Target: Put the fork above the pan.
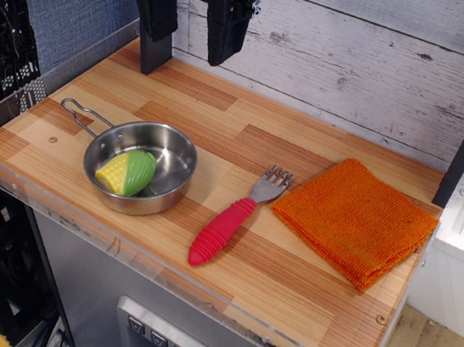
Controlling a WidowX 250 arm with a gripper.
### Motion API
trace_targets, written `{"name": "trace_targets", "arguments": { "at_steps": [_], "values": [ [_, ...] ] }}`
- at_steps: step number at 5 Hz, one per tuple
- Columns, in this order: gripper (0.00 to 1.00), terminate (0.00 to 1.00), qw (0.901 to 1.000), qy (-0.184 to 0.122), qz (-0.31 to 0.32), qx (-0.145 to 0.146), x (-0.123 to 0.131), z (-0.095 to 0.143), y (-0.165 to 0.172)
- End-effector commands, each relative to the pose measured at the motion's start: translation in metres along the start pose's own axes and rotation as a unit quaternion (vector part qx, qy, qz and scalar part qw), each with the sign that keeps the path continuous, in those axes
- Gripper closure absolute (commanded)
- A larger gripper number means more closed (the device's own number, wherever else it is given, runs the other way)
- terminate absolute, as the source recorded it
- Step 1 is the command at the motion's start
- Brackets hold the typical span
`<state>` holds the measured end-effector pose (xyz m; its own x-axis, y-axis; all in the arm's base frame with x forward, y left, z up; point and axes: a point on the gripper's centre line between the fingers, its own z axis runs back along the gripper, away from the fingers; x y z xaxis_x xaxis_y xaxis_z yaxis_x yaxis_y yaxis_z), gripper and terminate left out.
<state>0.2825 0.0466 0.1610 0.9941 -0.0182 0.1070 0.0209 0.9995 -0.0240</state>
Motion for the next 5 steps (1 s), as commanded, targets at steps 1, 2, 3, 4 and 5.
{"name": "trace_targets", "arguments": {
  "at_steps": [1, 2, 3, 4, 5],
  "values": [
    [0.00, 0.00, 1.0000, 0.000, 0.000, 0.000, 0.000, 0.000, 0.000],
    [0.00, 0.00, 0.9996, 0.007, -0.027, 0.004, -0.006, -0.011, -0.021],
    [0.00, 0.00, 0.9989, 0.016, -0.043, 0.009, -0.012, -0.022, -0.035],
    [0.00, 0.00, 0.9983, 0.020, -0.052, 0.017, -0.018, -0.036, -0.046],
    [0.00, 0.00, 0.9979, 0.037, -0.049, 0.023, -0.024, -0.059, -0.049]
  ]
}}
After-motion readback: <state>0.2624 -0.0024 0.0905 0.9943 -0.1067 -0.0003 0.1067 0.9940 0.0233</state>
